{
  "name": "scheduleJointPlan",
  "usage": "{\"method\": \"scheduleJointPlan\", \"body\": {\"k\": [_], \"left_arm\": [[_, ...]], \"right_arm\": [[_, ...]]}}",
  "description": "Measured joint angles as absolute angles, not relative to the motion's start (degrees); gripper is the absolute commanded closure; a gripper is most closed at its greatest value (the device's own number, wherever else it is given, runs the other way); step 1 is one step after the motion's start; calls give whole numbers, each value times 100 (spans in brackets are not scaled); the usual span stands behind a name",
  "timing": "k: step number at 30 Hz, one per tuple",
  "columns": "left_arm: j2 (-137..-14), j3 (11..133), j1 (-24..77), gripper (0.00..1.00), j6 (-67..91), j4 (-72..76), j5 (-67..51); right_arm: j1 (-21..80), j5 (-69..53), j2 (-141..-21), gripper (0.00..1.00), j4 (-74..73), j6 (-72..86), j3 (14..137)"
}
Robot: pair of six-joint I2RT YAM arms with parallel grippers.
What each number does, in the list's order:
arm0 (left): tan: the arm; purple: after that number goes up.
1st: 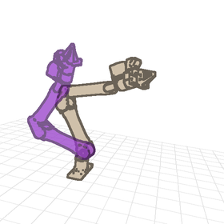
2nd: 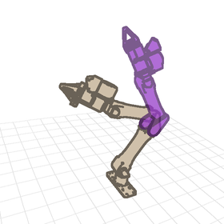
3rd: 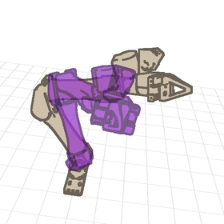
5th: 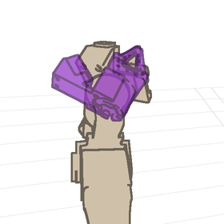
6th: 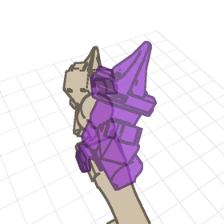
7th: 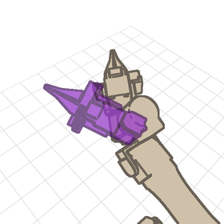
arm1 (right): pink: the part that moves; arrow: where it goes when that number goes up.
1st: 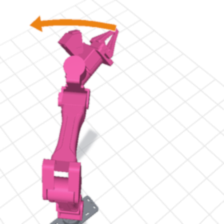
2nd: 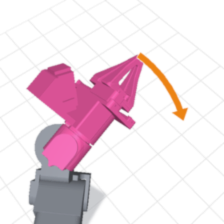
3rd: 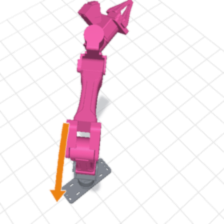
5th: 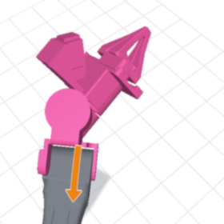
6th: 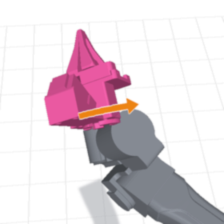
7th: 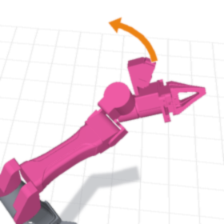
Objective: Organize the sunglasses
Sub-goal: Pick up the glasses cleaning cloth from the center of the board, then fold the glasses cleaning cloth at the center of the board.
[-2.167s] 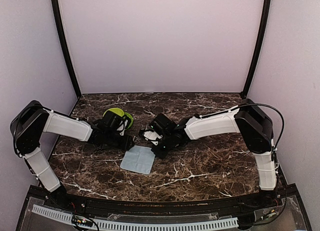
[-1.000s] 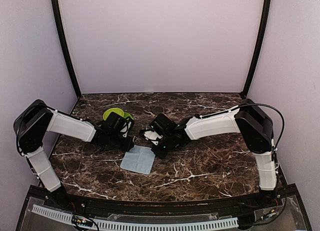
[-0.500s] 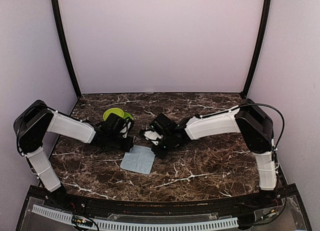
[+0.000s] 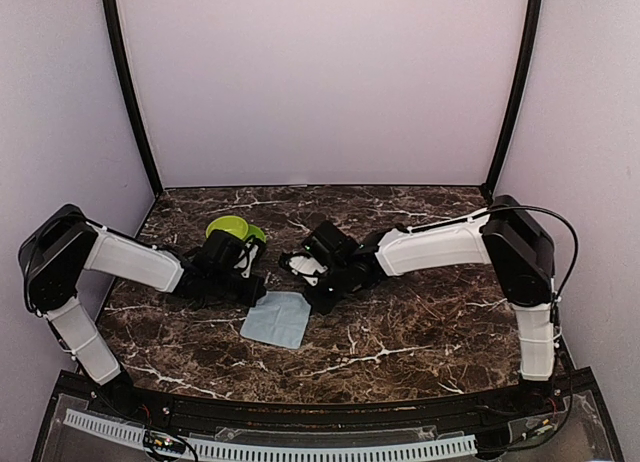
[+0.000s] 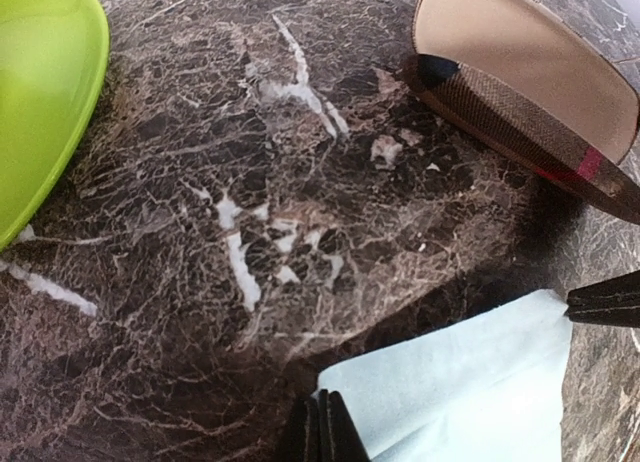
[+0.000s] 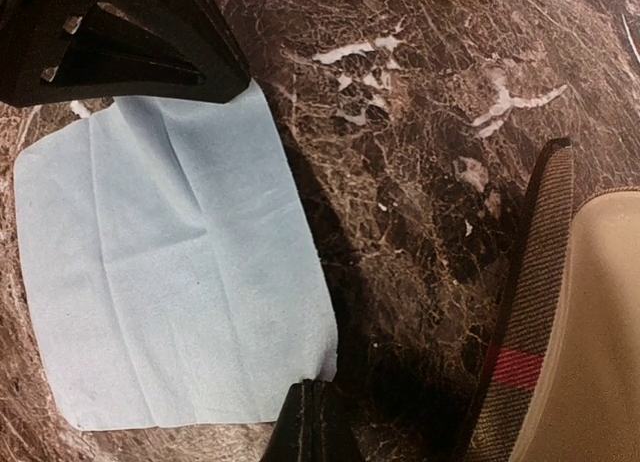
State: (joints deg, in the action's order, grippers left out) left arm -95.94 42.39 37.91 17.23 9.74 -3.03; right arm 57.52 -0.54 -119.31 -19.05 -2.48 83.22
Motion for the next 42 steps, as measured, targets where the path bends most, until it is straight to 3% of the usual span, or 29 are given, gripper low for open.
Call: {"method": "scheduleJointPlan", "body": {"k": [42], "left_arm": [[-8213,2930,4132,93,1396,1302,-368]], "right_arm": [[6342,-532,-11548,100,-1581,130,7618]]}}
